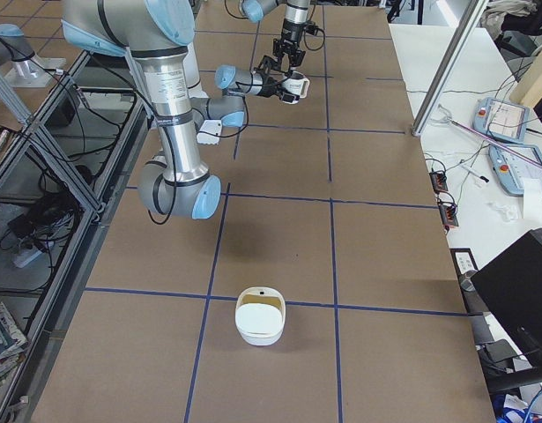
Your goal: Left arm hands cup to right arm to dump lemon
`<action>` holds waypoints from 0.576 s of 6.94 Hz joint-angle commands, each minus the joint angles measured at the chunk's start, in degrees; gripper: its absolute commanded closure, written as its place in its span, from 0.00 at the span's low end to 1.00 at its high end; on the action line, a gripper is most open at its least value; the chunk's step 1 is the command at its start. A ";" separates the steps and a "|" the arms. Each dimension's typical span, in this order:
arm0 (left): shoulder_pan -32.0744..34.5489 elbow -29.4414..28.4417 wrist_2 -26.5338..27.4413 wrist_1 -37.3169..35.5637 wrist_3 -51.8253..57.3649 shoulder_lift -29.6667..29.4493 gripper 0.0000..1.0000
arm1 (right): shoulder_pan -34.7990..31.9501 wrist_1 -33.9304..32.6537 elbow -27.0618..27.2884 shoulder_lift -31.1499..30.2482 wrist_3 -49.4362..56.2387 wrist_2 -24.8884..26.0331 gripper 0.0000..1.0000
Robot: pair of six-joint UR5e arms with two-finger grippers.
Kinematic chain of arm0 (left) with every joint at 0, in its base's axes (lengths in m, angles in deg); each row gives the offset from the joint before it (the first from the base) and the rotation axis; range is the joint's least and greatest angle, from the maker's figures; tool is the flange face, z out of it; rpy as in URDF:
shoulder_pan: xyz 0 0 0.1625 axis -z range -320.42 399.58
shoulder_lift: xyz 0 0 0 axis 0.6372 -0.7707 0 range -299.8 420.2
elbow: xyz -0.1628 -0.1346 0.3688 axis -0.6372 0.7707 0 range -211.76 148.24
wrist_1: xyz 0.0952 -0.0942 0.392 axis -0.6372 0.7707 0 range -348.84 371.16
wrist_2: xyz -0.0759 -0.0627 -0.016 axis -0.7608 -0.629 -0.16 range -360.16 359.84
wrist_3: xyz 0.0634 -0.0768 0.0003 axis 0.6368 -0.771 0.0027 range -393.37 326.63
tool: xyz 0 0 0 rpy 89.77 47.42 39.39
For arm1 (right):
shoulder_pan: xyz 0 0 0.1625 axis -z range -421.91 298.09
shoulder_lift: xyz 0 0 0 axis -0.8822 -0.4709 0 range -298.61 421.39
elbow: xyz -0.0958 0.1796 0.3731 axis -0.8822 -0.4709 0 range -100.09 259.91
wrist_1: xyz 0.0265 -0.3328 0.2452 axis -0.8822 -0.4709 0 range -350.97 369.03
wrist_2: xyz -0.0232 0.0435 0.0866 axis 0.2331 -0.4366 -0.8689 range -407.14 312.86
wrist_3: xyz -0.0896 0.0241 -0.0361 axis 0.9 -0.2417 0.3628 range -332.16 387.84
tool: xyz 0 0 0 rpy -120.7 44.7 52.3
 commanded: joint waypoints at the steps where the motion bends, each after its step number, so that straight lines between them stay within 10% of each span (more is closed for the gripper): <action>1: 0.45 2.35 0.68 0.00 0.34 2.16 0.00 | -0.29 0.22 1.05 -5.36 -0.19 3.00 0.63; 4: 0.45 2.35 0.68 -0.08 0.35 2.60 0.00 | -2.13 10.17 8.00 -26.60 -11.62 4.69 0.70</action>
